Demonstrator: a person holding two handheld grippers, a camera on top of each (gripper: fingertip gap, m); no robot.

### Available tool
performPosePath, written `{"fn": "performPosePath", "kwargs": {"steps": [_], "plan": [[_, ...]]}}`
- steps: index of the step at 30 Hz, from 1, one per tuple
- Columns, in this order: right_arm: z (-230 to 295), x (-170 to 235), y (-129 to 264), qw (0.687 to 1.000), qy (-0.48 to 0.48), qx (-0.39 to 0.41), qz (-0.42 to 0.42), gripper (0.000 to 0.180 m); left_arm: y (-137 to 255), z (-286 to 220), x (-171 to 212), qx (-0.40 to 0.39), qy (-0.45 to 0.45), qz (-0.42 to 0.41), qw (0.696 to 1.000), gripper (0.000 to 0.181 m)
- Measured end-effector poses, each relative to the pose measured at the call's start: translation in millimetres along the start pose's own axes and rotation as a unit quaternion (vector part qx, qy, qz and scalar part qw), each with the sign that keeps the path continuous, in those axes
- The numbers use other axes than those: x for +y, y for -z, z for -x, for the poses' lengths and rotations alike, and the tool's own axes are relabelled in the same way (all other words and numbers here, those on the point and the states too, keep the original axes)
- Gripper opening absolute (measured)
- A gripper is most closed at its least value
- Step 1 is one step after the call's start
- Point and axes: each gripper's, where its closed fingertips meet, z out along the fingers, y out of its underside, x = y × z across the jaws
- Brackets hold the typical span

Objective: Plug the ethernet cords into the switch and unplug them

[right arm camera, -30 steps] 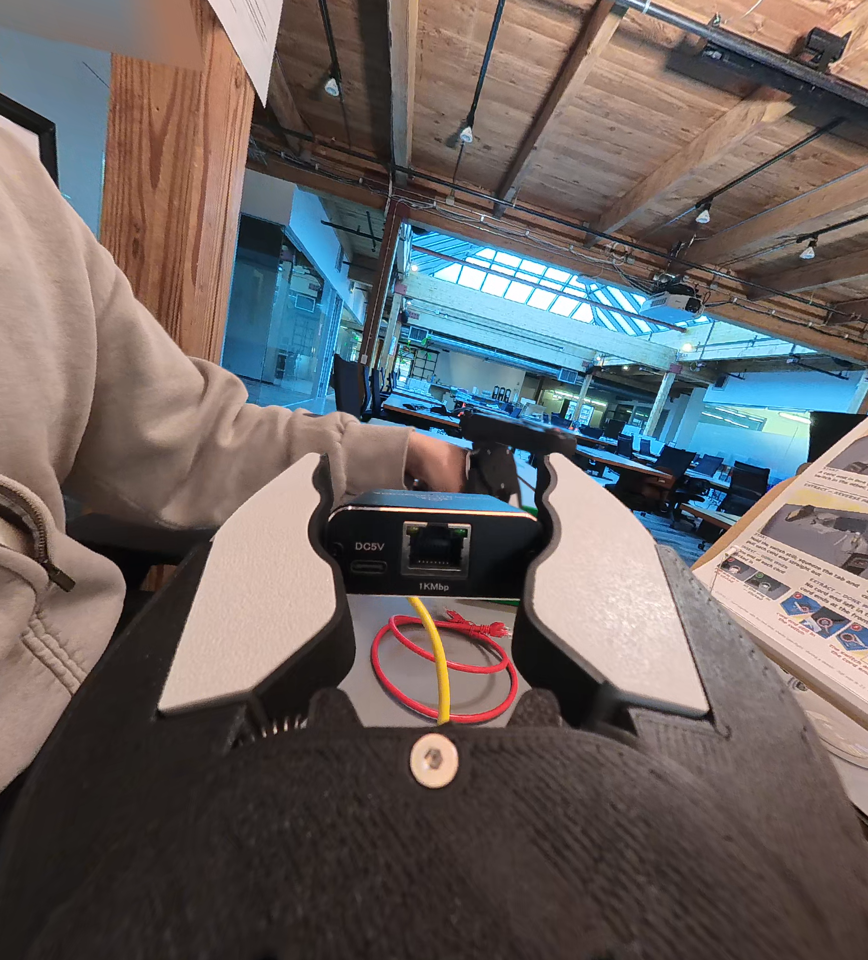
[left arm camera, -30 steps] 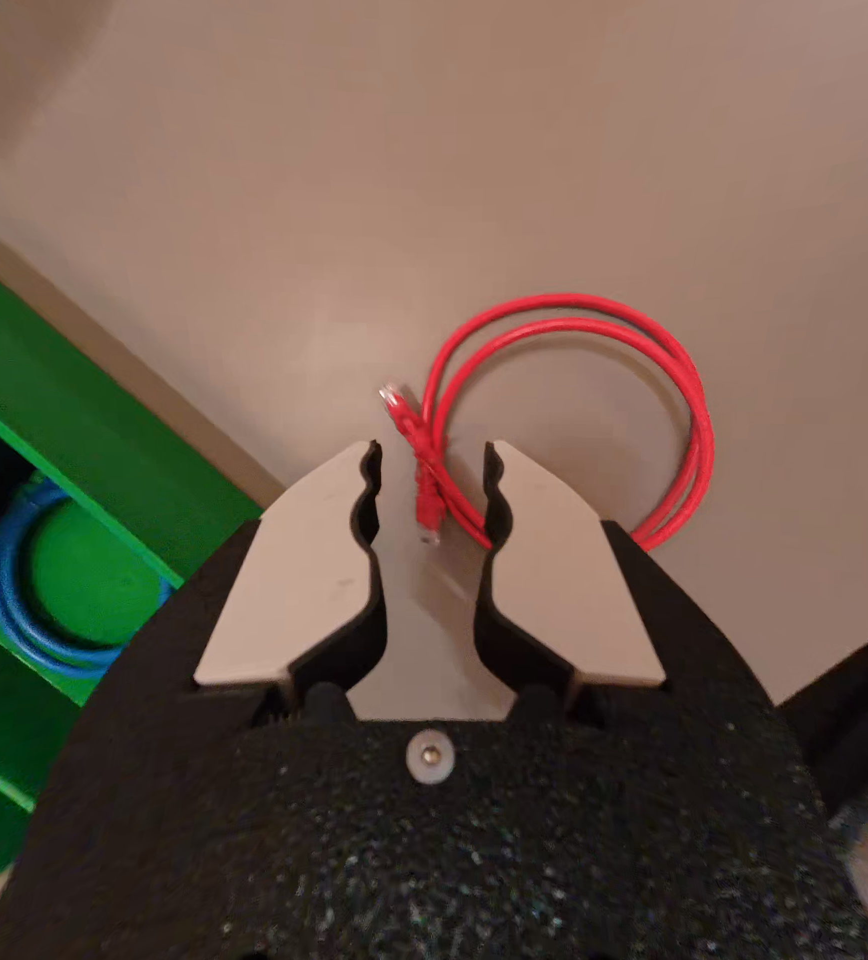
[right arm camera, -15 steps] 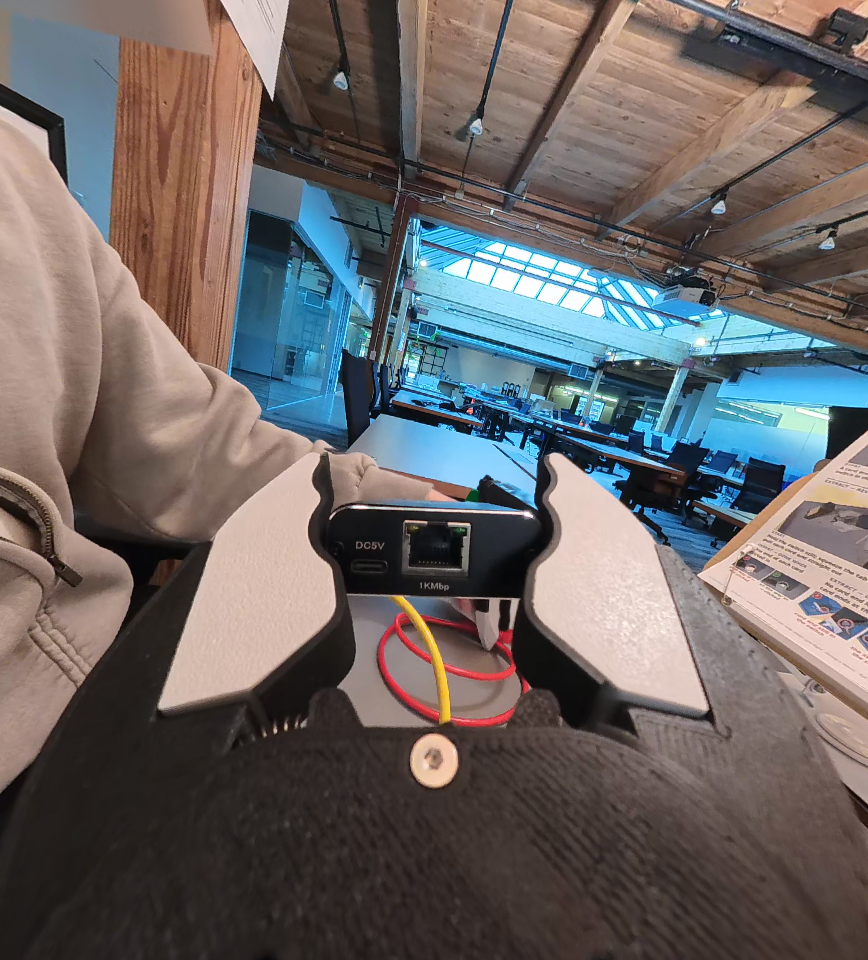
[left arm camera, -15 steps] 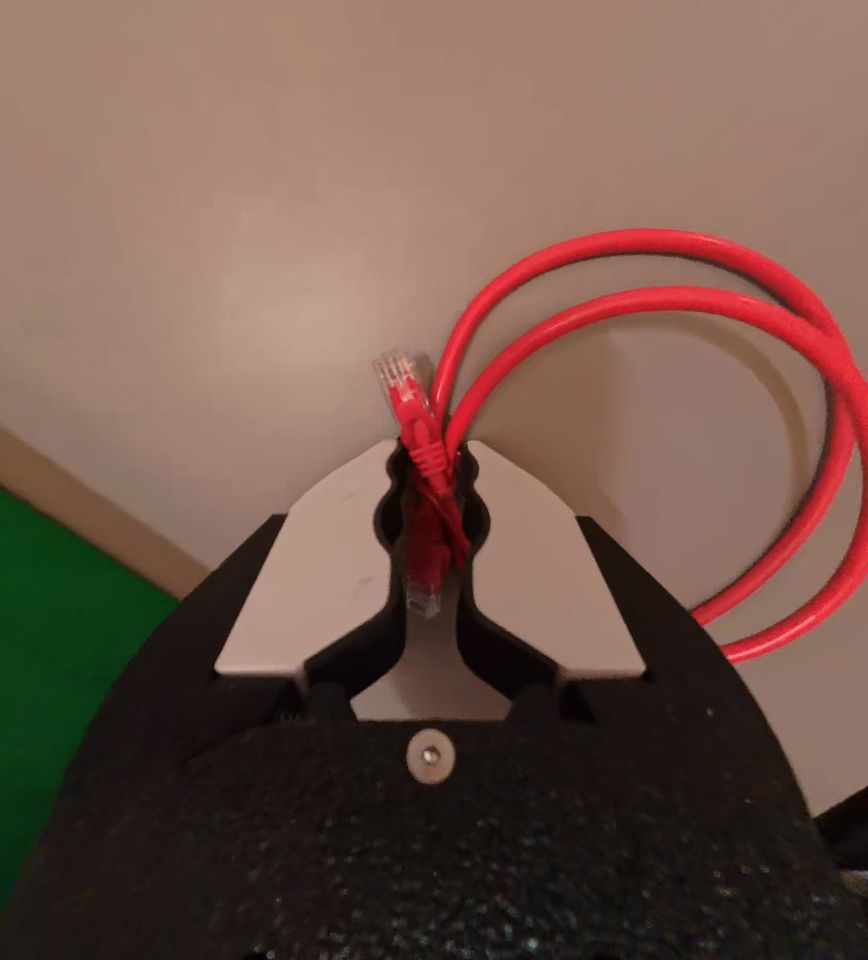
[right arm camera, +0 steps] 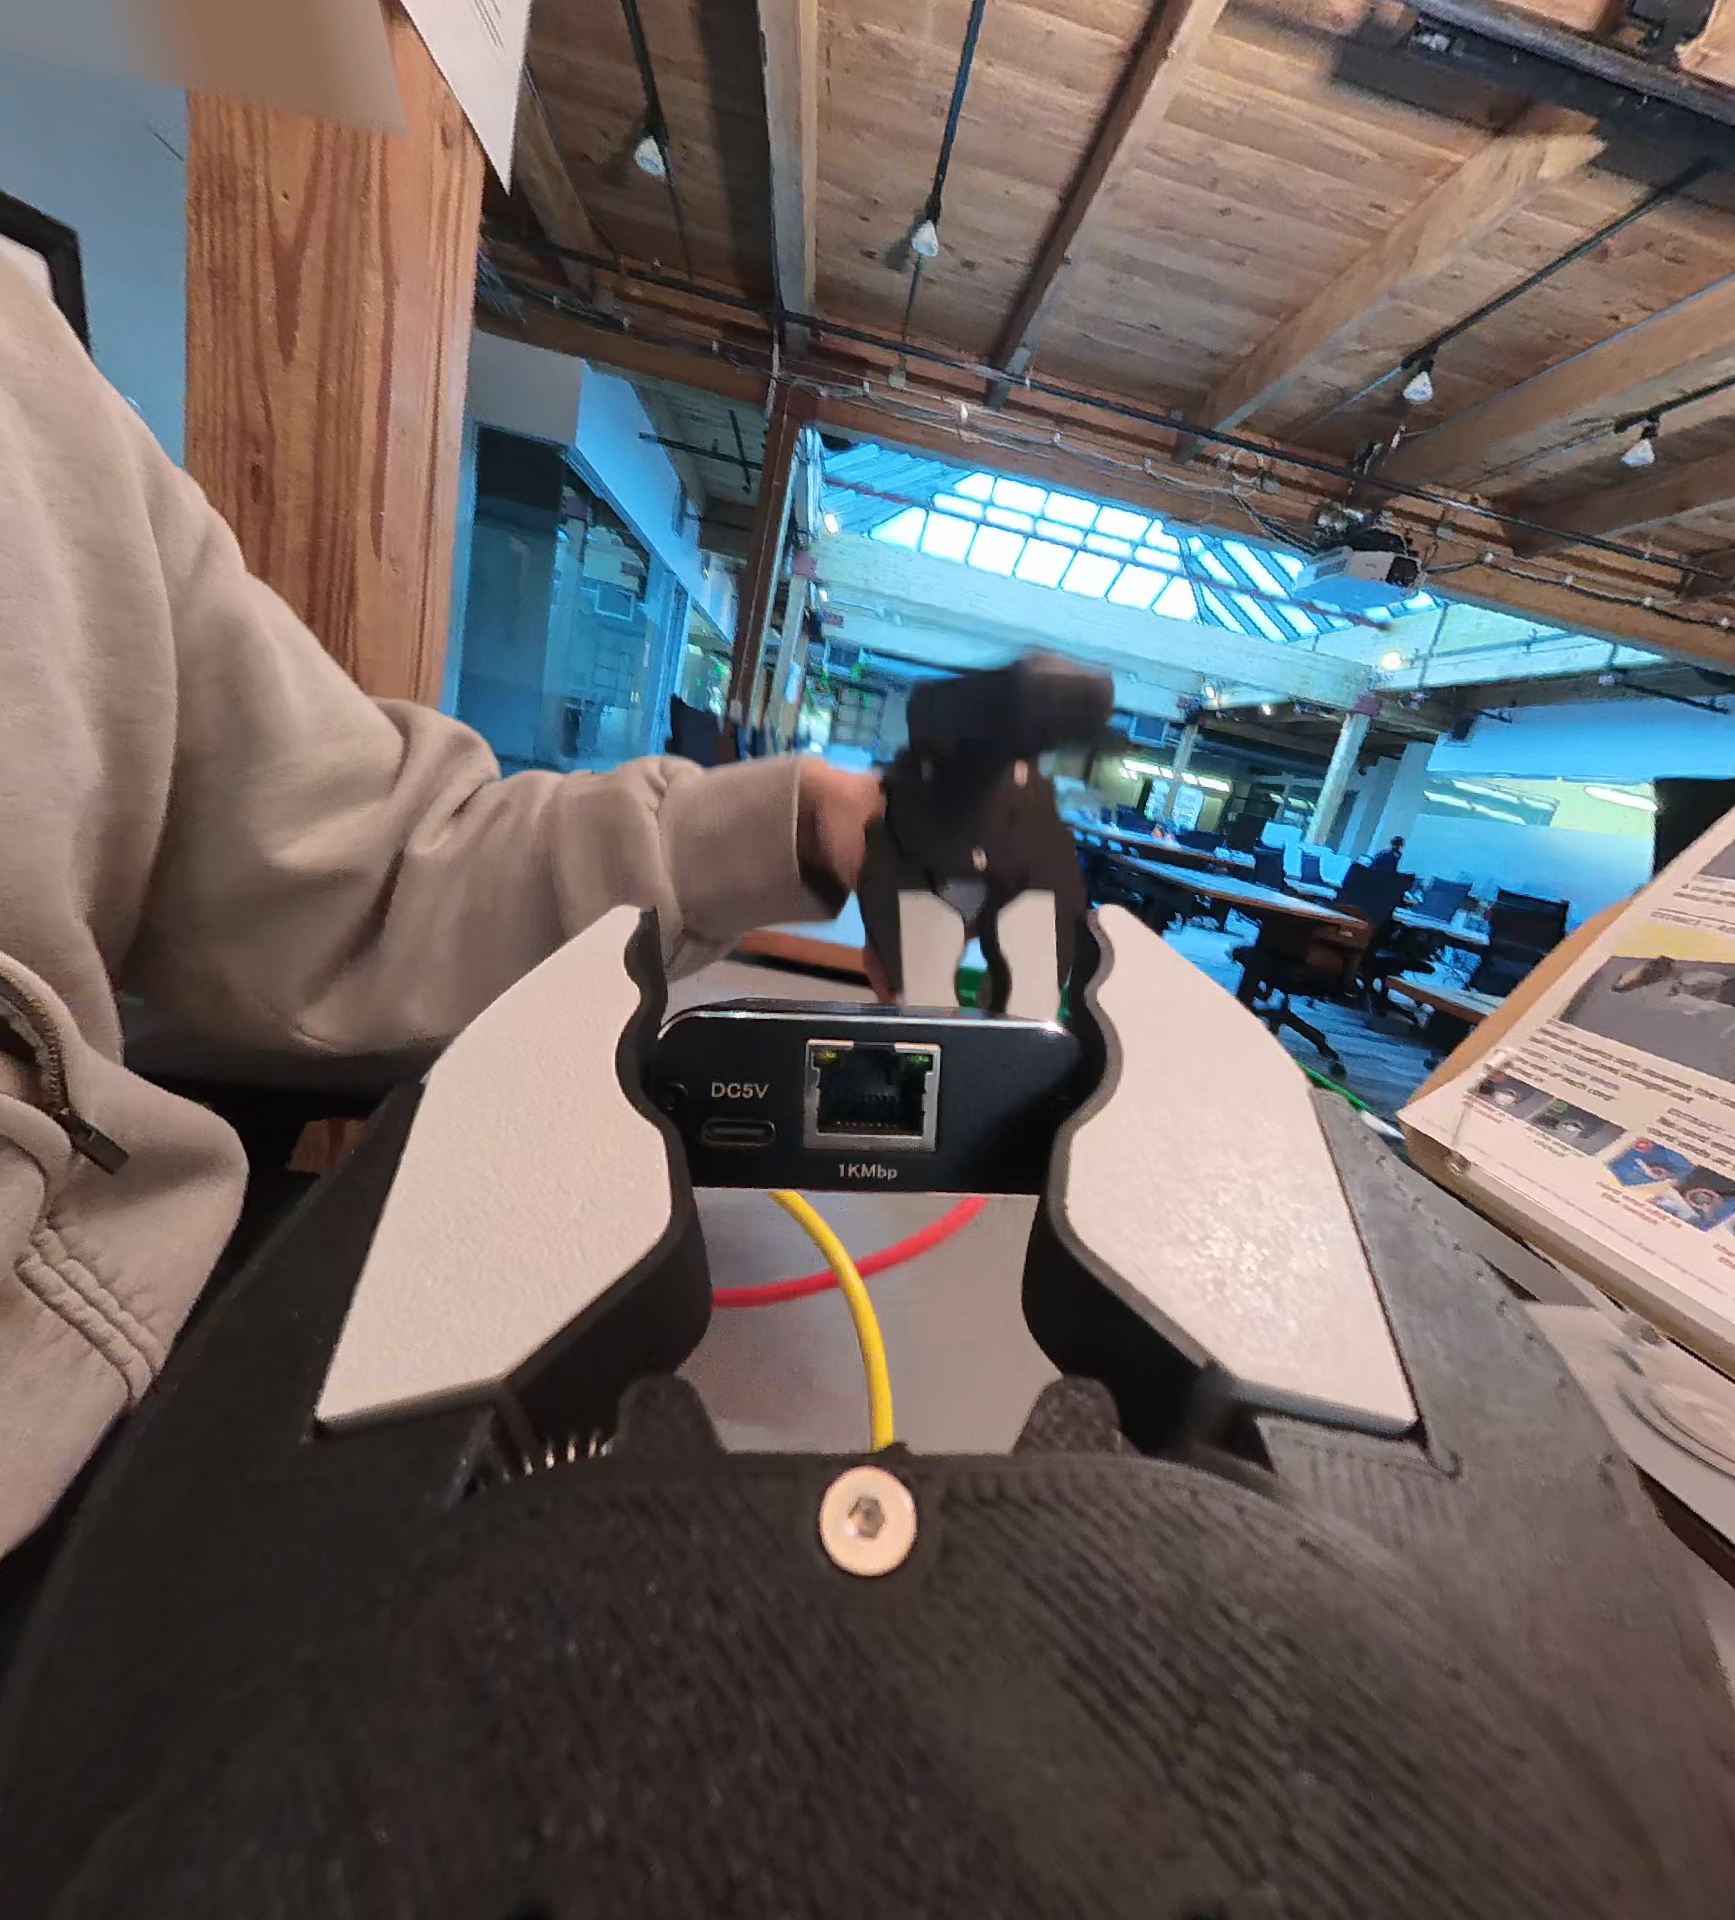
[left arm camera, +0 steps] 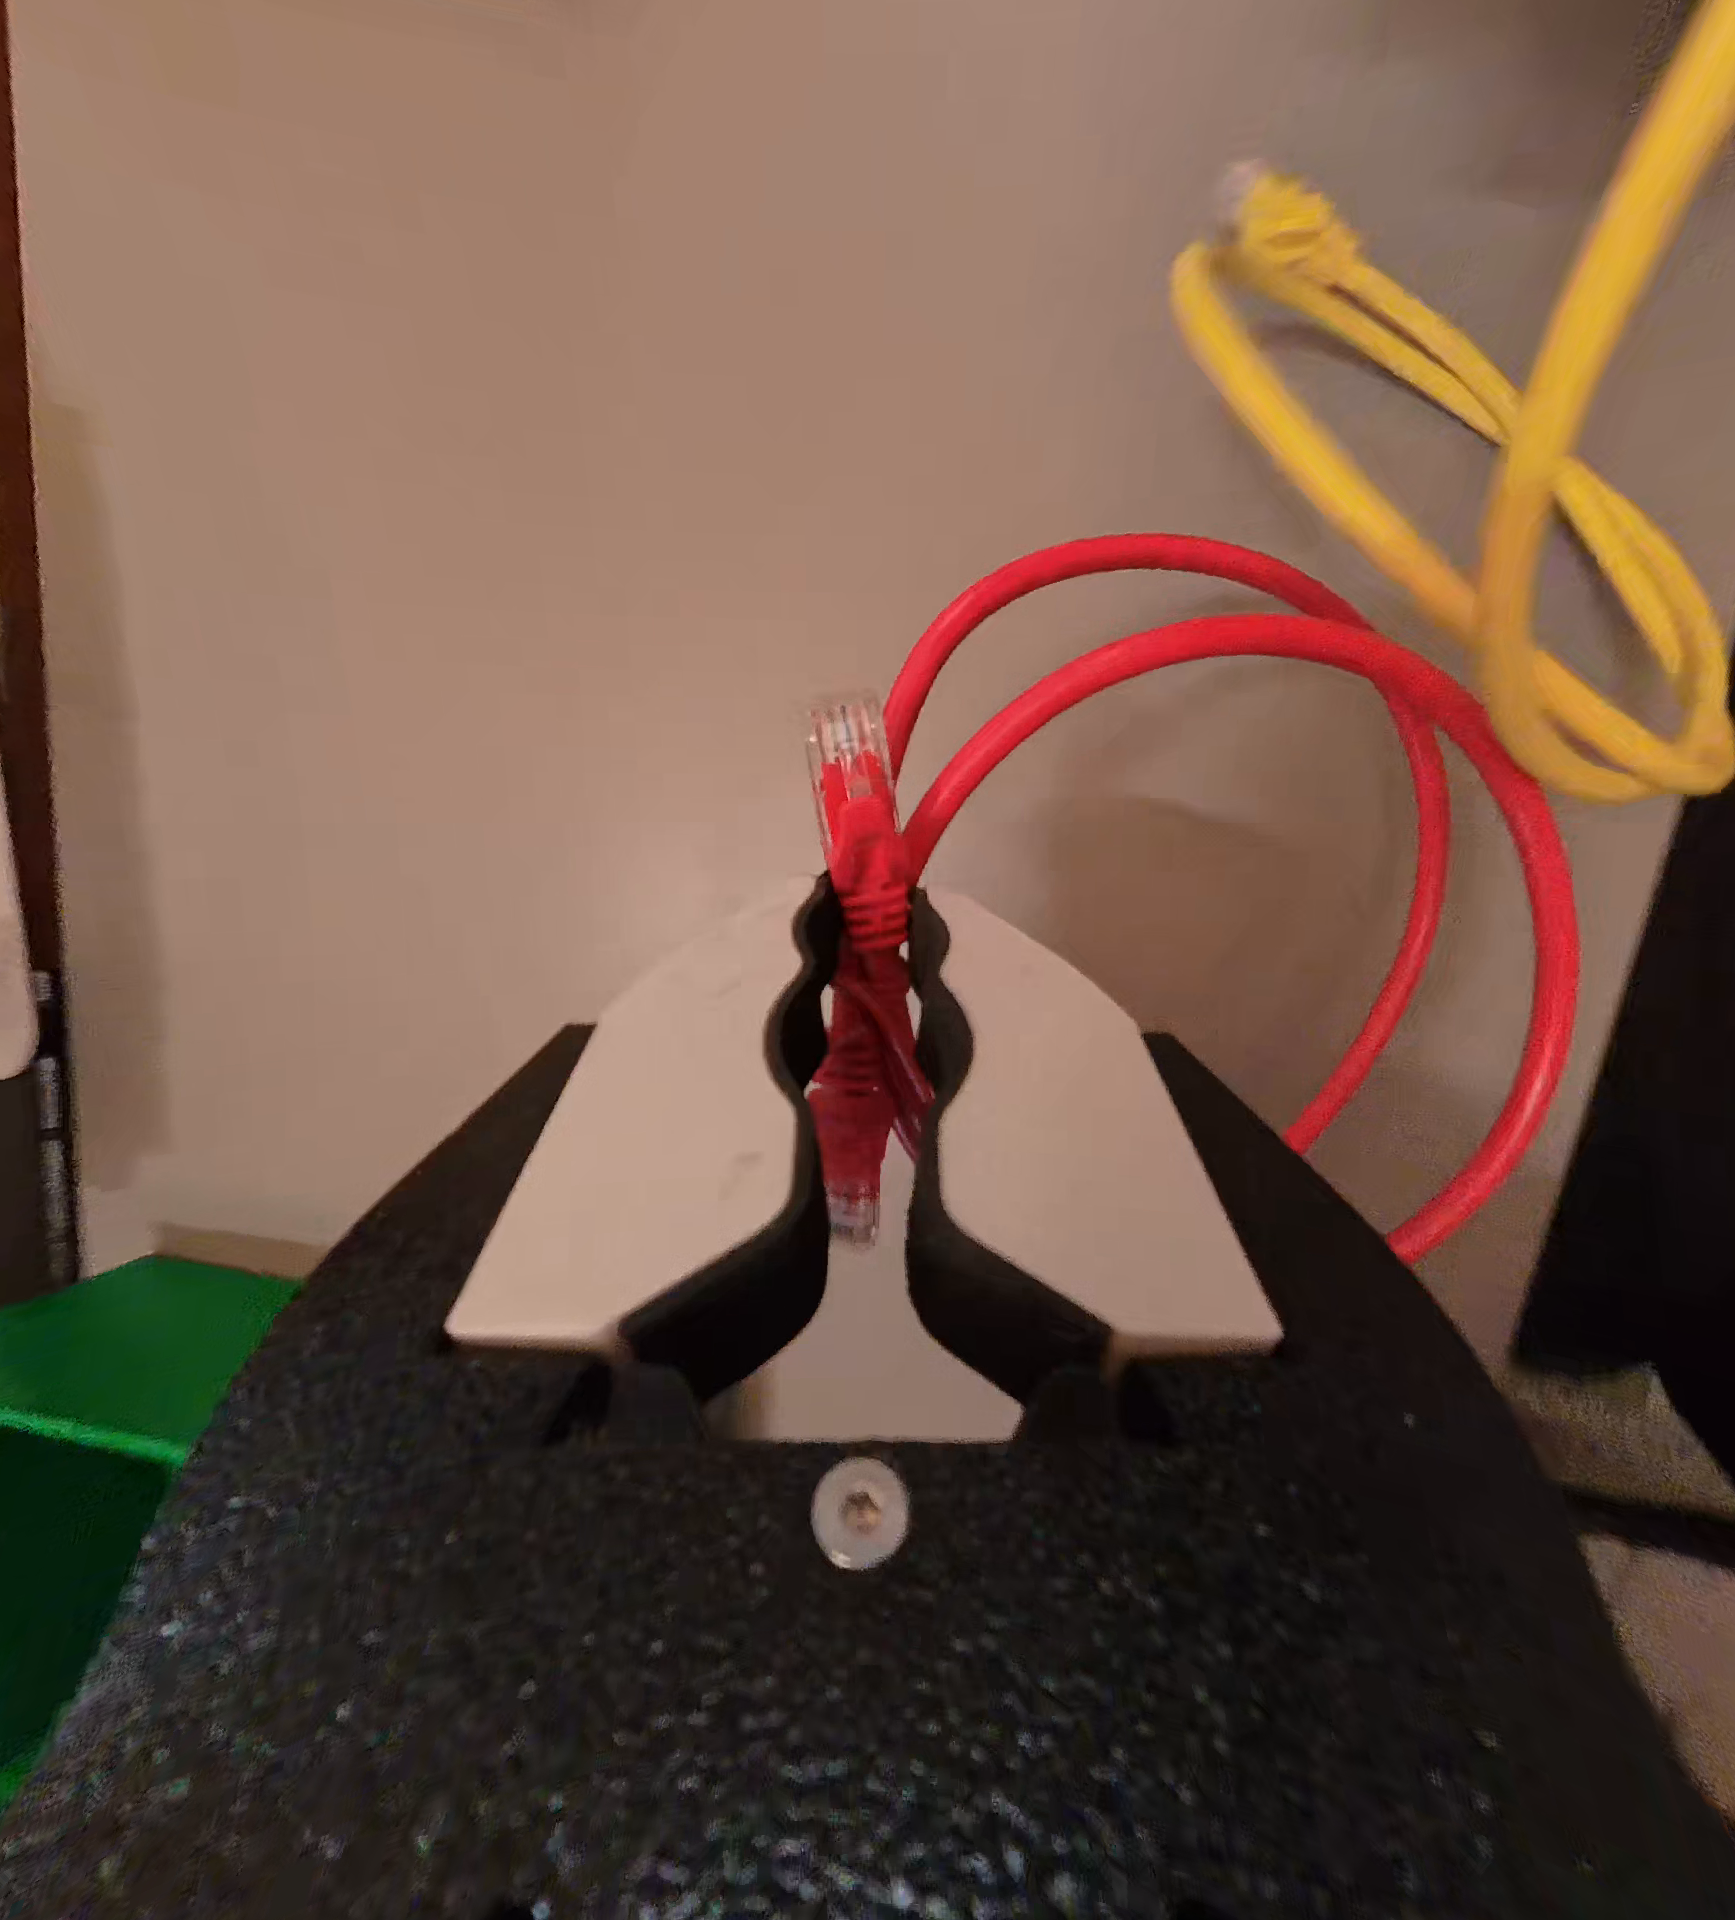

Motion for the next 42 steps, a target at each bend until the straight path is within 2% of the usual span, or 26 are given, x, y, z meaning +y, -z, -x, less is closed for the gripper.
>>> {"fn": "performPosePath", "kwargs": {"steps": [4, 8, 11, 18, 25, 35, 38, 42], "plan": [[6.4, -9.8, -1.5, 0.998, -0.015, -0.027, -0.05, 0.076, 30.0, -18.7, -15.9, 0.002, -0.088, 0.084, 0.993, 0.012], [17.0, -23.2, -8.1, 0.993, -0.029, -0.061, -0.1, 0.076, 18.9, -24.2, -20.0, 0.005, -0.128, 0.144, 0.981, 0.012], [18.7, -12.3, -17.4, 0.995, -0.029, -0.063, -0.077, 0.076, 11.1, -43.1, -41.7, 0.038, -0.142, 0.087, 0.985, 0.012], [13.3, 2.9, -18.2, 0.998, -0.025, -0.049, -0.041, 0.076, 24.4, -73.2, -83.5, 0.081, -0.162, -0.027, 0.983, 0.012], [14.0, 9.6, -21.4, 0.998, -0.021, -0.052, -0.043, 0.076, 24.1, -76.5, -92.4, 0.095, -0.086, -0.01, 0.992, 0.012], [17.6, 6.4, -22.5, 0.994, -0.034, -0.07, -0.079, 0.076, 23.8, -83.3, -91.5, 0.126, -0.046, 0.009, 0.991, 0.012], [16.4, 10.1, -23.3, 0.996, -0.03, -0.063, -0.06, 0.076, 21.0, -80.3, -90.2, 0.112, -0.051, 0.015, 0.992, 0.011], [11.0, 15.3, -18.0, 0.997, -0.036, -0.05, -0.043, 0.076, 19.0, -74.3, -95.9, 0.08, -0.051, -0.021, 0.995, 0.011]]}}
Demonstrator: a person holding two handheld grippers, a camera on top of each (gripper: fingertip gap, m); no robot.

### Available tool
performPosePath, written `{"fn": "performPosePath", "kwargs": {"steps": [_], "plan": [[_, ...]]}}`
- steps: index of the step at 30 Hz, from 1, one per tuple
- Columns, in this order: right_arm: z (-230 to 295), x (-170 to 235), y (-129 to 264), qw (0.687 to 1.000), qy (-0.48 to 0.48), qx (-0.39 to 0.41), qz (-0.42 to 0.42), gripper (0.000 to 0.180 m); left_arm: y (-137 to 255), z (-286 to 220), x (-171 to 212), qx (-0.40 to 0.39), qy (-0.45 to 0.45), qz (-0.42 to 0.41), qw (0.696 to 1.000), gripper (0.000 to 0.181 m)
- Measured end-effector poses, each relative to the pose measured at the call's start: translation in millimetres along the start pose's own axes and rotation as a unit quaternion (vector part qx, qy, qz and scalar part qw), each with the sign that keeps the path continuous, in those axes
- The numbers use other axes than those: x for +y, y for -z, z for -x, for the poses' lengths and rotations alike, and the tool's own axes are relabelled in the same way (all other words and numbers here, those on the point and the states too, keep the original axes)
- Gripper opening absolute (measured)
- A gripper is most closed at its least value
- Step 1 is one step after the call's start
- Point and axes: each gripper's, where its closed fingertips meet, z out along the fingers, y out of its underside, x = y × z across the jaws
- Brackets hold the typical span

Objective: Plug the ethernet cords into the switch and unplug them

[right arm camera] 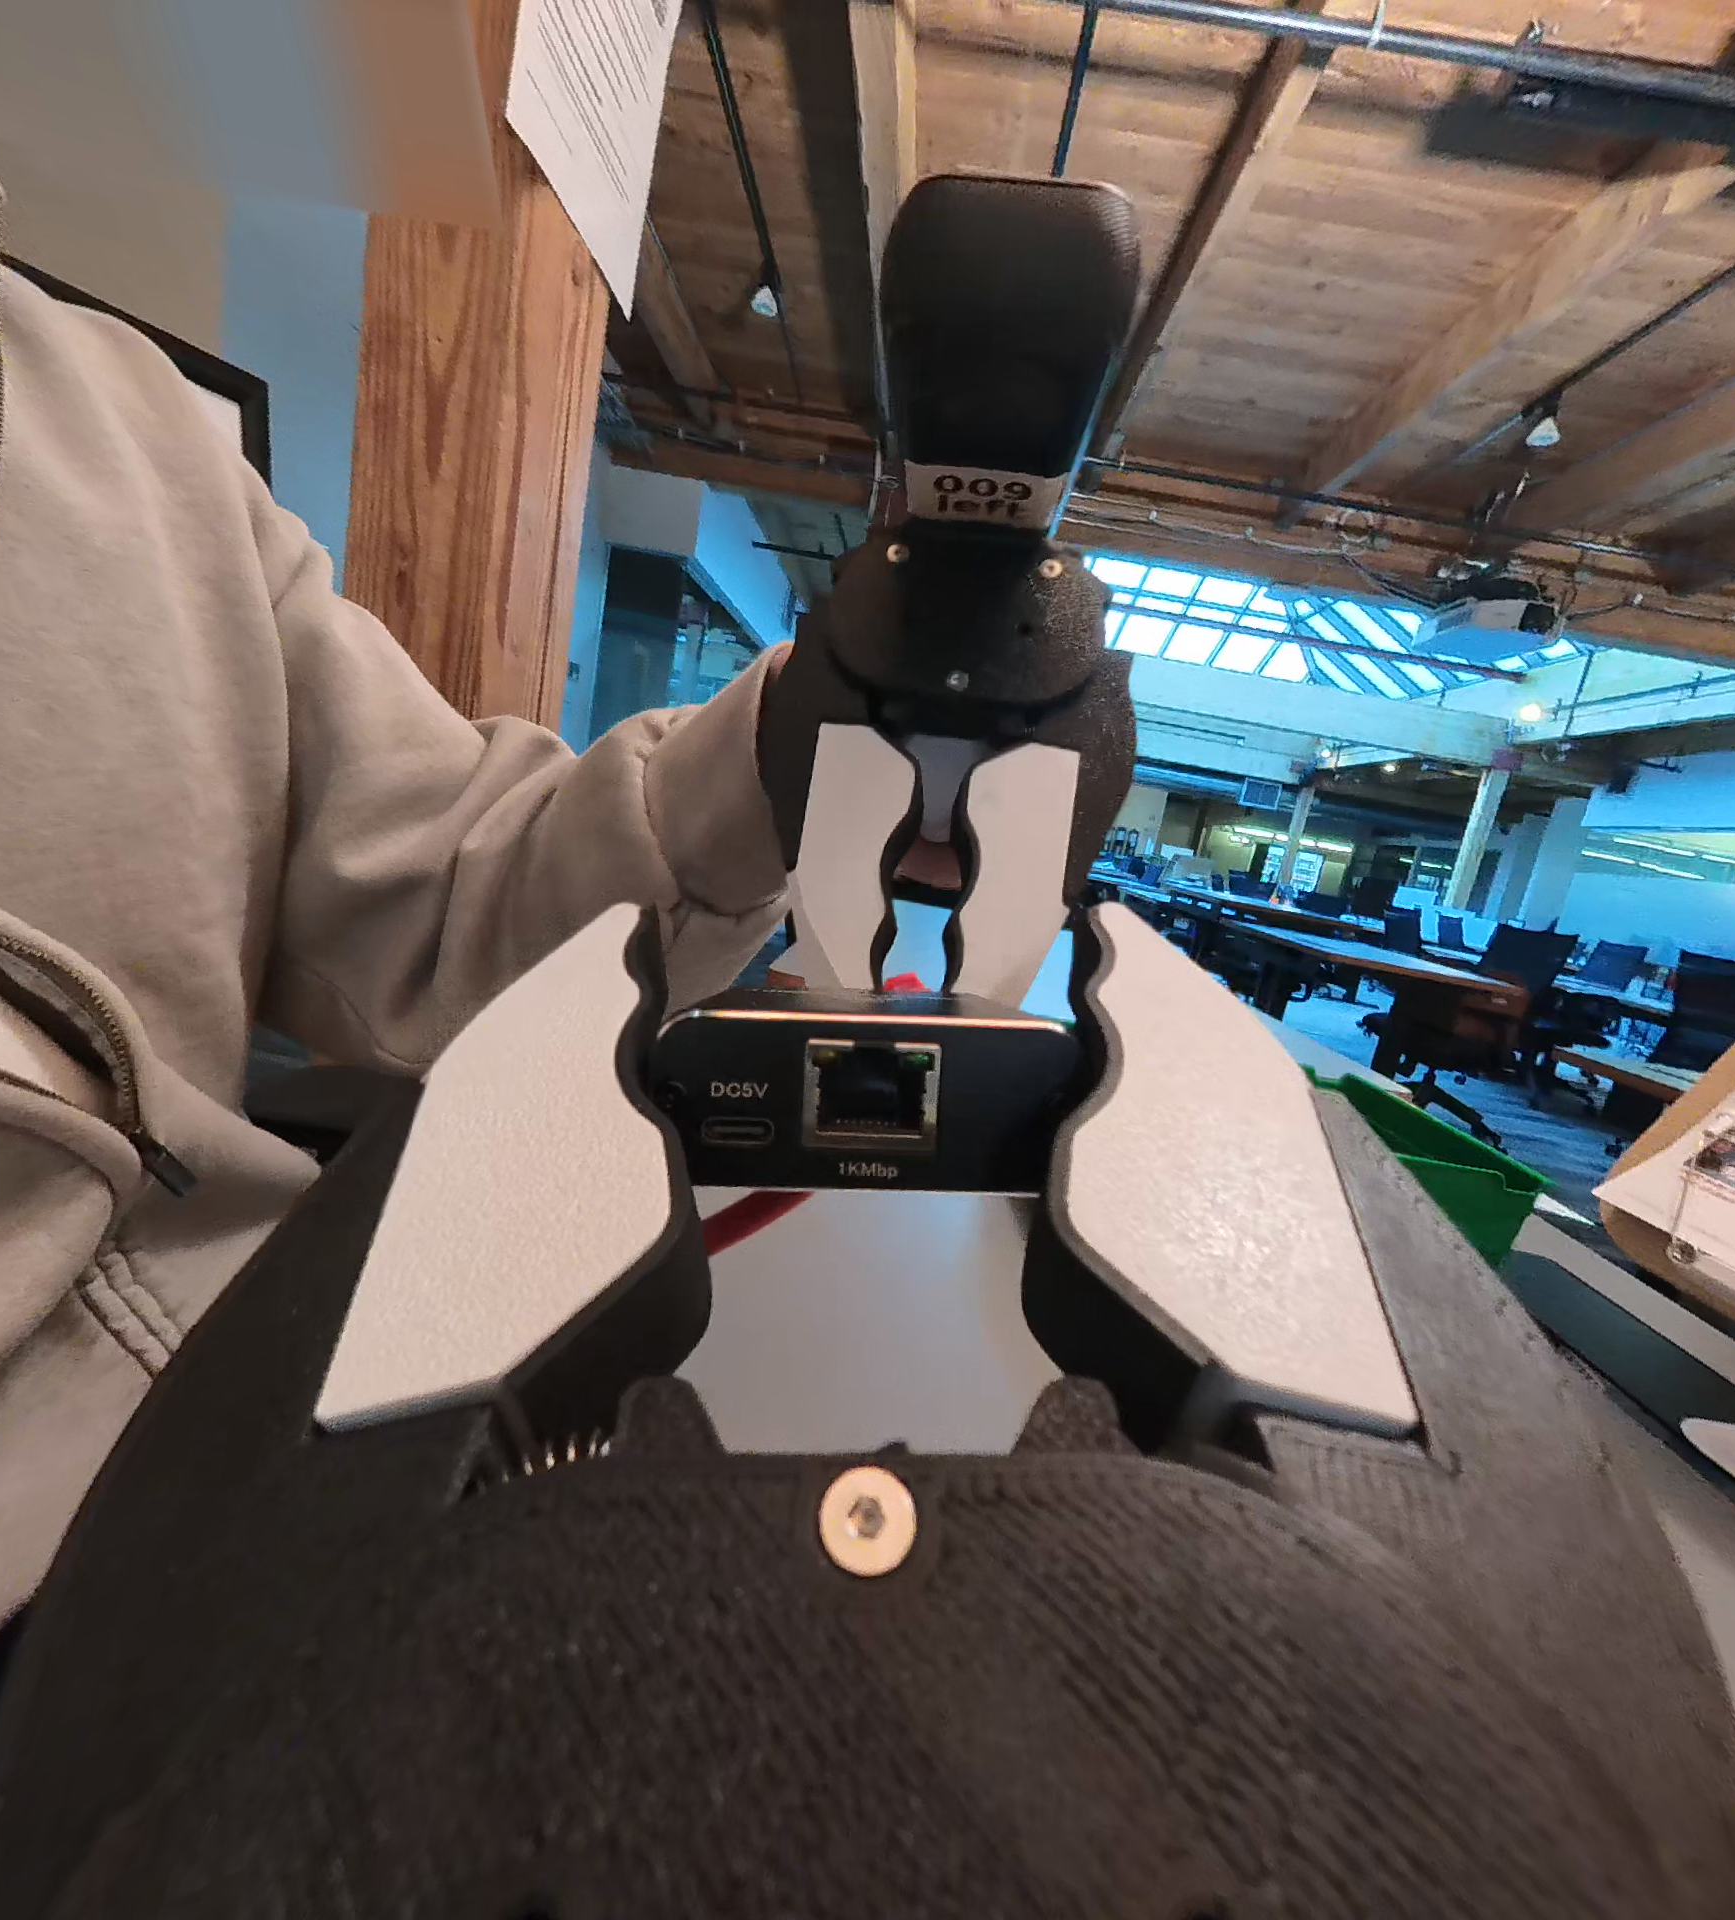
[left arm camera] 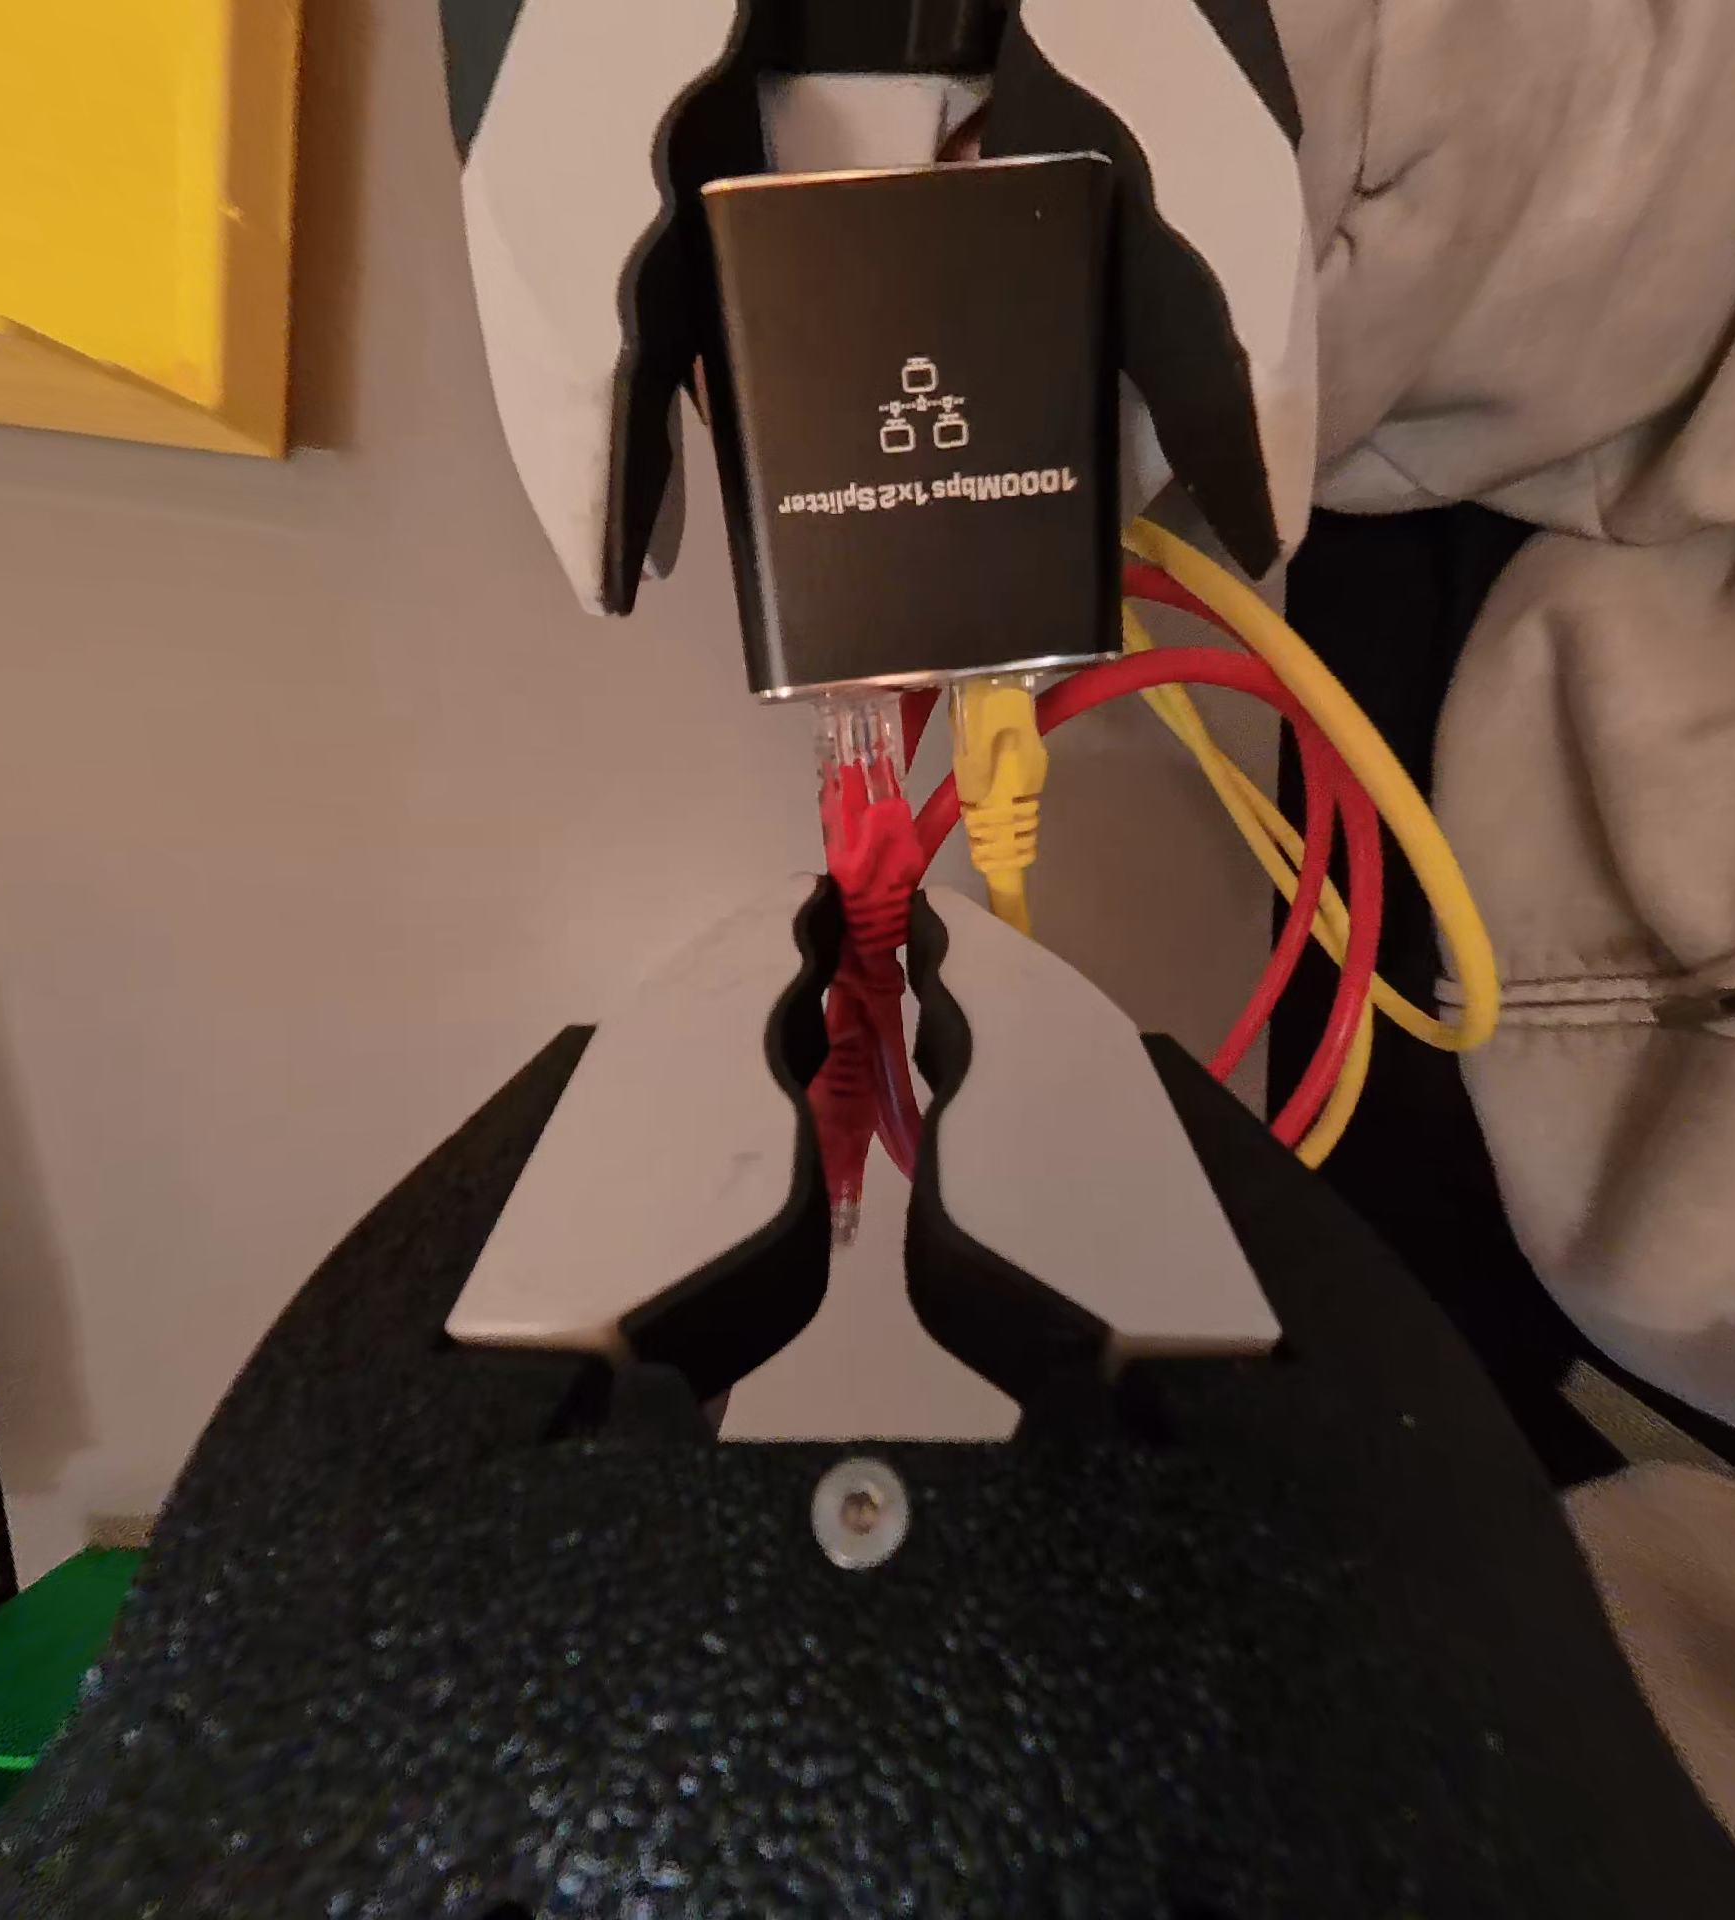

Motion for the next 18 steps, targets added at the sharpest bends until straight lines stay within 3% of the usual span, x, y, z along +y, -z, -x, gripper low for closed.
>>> {"fn": "performPosePath", "kwargs": {"steps": [4, 18], "plan": [[-2.9, 5.3, 1.8, 1.0, -0.006, 0.006, 0.008, 0.076, -3.1, 3.0, 0.4, -0.006, 0.0, -0.028, 1.0, 0.011], [7.8, 2.7, -6.8, 1.0, 0.0, -0.026, -0.01, 0.076, -7.3, -9.7, 11.9, 0.051, -0.006, 0.048, 0.998, 0.012]]}}
